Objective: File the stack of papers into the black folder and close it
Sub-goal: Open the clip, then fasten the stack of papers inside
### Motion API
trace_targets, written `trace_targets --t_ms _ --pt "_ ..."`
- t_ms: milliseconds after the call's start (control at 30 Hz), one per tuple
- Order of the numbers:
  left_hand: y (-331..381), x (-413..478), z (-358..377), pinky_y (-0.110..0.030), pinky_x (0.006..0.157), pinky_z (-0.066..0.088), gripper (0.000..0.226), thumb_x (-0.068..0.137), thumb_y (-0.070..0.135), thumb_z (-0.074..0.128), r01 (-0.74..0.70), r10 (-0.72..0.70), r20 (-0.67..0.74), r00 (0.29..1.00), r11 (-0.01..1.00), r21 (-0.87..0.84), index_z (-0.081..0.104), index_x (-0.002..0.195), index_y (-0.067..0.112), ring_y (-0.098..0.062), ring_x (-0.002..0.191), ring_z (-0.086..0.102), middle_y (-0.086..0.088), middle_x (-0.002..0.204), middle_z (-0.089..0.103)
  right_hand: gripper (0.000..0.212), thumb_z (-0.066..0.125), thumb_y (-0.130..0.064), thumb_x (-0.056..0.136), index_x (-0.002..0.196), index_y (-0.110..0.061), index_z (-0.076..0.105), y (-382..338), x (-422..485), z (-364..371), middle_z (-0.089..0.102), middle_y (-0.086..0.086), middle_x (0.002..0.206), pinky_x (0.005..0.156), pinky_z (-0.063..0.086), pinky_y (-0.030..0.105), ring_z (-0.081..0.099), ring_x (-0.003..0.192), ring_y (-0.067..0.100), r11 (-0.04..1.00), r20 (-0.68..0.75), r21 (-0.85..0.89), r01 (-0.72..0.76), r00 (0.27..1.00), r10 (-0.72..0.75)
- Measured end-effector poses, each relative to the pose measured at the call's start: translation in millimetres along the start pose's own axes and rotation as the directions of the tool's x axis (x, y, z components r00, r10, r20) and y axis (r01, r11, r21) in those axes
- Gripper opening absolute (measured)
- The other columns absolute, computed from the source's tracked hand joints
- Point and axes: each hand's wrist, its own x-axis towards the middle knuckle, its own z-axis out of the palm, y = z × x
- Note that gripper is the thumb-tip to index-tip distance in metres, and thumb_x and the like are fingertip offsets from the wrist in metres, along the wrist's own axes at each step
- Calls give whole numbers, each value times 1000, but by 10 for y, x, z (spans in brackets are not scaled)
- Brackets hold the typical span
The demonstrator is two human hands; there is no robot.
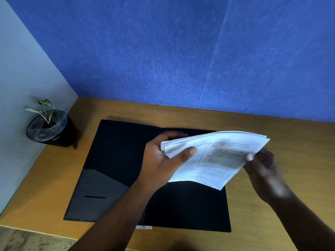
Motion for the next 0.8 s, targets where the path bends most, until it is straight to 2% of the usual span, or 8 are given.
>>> trace_targets --t_ms 133,233,333,433,500,567,667,800 --pt "-367 -126 -45 -20 83 55 33 78 21 82 227 -228 112 967 974 24 73 101 43 -8 102 71 15 104 76 42 77 -29 76 116 -18 71 365 -116 -53 74 5 118 83 59 32 70 109 25 968 -13 -175 -180 984 180" --pt "-591 -155 -87 -22 82 54 37 83 17 77 275 -280 51 959 958 80 72 96 51 -7 98 70 15 100 76 39 75 -27 80 118 -24 69 523 -167 2 72 5 121 82 59 31 68 111 25 961 -3 -141 -237 971 239" --pt "-658 -66 -116 -18 78 55 34 84 15 76 280 -280 13 960 960 12 74 102 44 -10 103 71 15 107 76 26 63 -19 91 117 -21 70 530 -132 56 73 4 119 80 58 27 69 110 23 962 -55 -117 -249 968 244" --pt "-667 22 -102 -24 84 57 30 84 16 76 302 -300 48 953 953 -35 74 109 33 -13 106 70 10 111 76 20 61 -22 94 110 -18 72 475 -55 84 76 3 110 76 59 28 72 102 22 946 -160 -199 -257 960 228" --pt "-701 36 -81 -30 82 59 26 84 15 76 401 -398 52 916 912 -84 74 109 24 -17 102 72 4 107 77 14 64 -23 92 103 -18 71 490 -10 65 77 8 103 73 61 39 74 95 28 936 -255 -193 -294 936 241" --pt "-804 -33 -78 -32 77 60 17 85 14 76 530 -531 5 847 845 -68 72 102 17 -18 94 74 -1 100 78 17 64 -17 93 108 -10 67 575 7 9 74 18 107 80 59 55 72 97 38 926 -329 -125 -356 895 300" --pt "-1026 -337 -117 -25 69 56 2 87 14 73 685 -681 -81 727 714 145 73 85 13 -16 77 72 -6 86 77 21 63 -11 93 113 -7 65 751 -20 -82 73 20 109 85 55 61 70 98 43 881 -430 -35 -472 803 413" --pt "-1230 -729 -175 -27 62 46 10 86 18 74 736 -748 -99 657 607 298 75 78 14 -16 68 58 -11 75 70 22 67 -12 91 113 -7 65 1018 -95 -156 72 21 109 87 52 67 69 97 43 815 -486 -58 -577 729 481"
